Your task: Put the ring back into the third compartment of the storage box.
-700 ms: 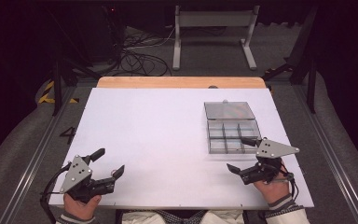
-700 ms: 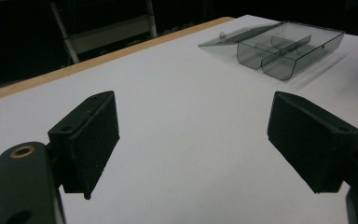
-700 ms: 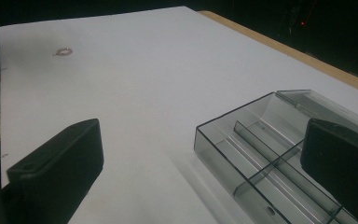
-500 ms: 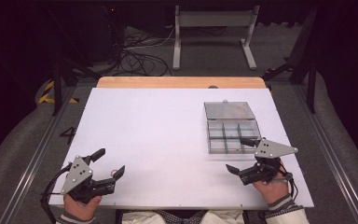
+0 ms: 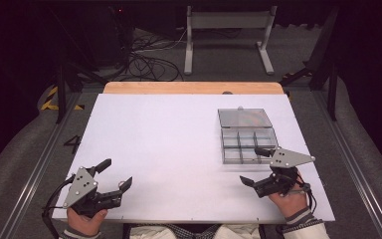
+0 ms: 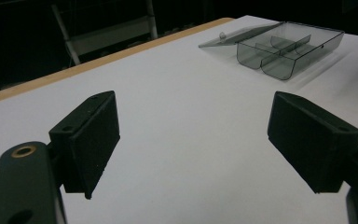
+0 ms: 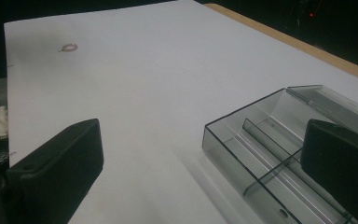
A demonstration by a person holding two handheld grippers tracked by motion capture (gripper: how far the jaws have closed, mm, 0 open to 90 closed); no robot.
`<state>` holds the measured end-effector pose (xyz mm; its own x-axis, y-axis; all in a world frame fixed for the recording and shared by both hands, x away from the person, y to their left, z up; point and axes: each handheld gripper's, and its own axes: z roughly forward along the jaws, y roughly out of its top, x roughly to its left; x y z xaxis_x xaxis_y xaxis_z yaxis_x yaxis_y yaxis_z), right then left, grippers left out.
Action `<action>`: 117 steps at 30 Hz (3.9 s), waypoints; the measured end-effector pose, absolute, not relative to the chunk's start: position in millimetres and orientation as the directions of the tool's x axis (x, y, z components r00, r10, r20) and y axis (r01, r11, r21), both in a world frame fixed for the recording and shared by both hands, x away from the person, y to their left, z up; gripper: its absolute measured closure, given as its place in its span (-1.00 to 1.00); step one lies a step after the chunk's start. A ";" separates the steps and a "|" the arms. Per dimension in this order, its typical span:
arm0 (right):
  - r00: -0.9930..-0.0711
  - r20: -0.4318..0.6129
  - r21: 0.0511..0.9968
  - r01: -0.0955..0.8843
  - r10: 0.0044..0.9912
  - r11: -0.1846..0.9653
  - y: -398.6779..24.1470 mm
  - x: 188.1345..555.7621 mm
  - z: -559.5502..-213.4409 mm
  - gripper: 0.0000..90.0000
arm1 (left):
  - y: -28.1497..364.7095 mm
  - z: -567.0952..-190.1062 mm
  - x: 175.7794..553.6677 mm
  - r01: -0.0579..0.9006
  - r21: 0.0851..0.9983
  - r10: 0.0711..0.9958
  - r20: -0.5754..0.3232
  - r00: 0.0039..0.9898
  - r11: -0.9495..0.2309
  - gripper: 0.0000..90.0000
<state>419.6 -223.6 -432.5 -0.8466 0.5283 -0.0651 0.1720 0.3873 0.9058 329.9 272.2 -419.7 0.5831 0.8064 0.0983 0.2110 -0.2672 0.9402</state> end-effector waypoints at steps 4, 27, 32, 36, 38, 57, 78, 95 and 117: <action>-0.849 -0.063 0.904 0.174 0.525 0.391 -221.6 420.3 -430.6 -1.00 | 272.4 -419.2 329.0 0.211 0.941 0.810 0.098 0.579 -0.264 -0.62; -0.899 -0.064 0.883 0.151 0.432 0.445 -176.0 430.0 -412.1 -1.00 | 276.9 -419.4 328.3 0.221 0.941 0.815 0.087 0.573 -0.256 -0.62; -0.906 -0.047 0.889 0.154 0.421 0.430 -170.6 431.9 -407.8 -0.99 | 276.6 -419.7 327.7 0.227 0.943 0.817 0.074 0.572 -0.245 -0.62; -0.914 -0.028 0.889 0.162 0.405 0.428 -164.7 433.8 -405.3 -0.98 | 277.6 -419.3 327.6 0.225 0.944 0.816 0.072 0.573 -0.241 -0.62; -0.914 -0.030 0.886 0.163 0.404 0.434 -161.4 433.5 -404.6 -0.96 | 278.2 -419.1 327.5 0.223 0.944 0.815 0.074 0.574 -0.242 -0.61; -0.946 0.043 0.885 0.185 0.321 0.427 -118.3 445.2 -404.0 -0.84 | 279.1 -418.9 327.2 0.217 0.946 0.817 0.075 0.572 -0.239 -0.61; -0.965 0.019 0.852 0.151 0.260 0.501 -55.7 456.8 -412.2 -0.77 | 282.0 -418.4 327.3 0.219 0.953 0.820 0.051 0.570 -0.211 -0.61; -0.974 0.038 0.836 0.152 0.222 0.528 -25.9 460.3 -422.8 -0.58 | 285.4 -417.9 319.8 0.223 0.952 0.832 0.053 0.552 -0.209 -0.61; -0.983 0.075 0.813 0.159 0.170 0.560 45.0 458.0 -449.1 -0.30 | 295.4 -416.1 316.9 0.220 0.961 0.852 0.030 0.522 -0.169 -0.60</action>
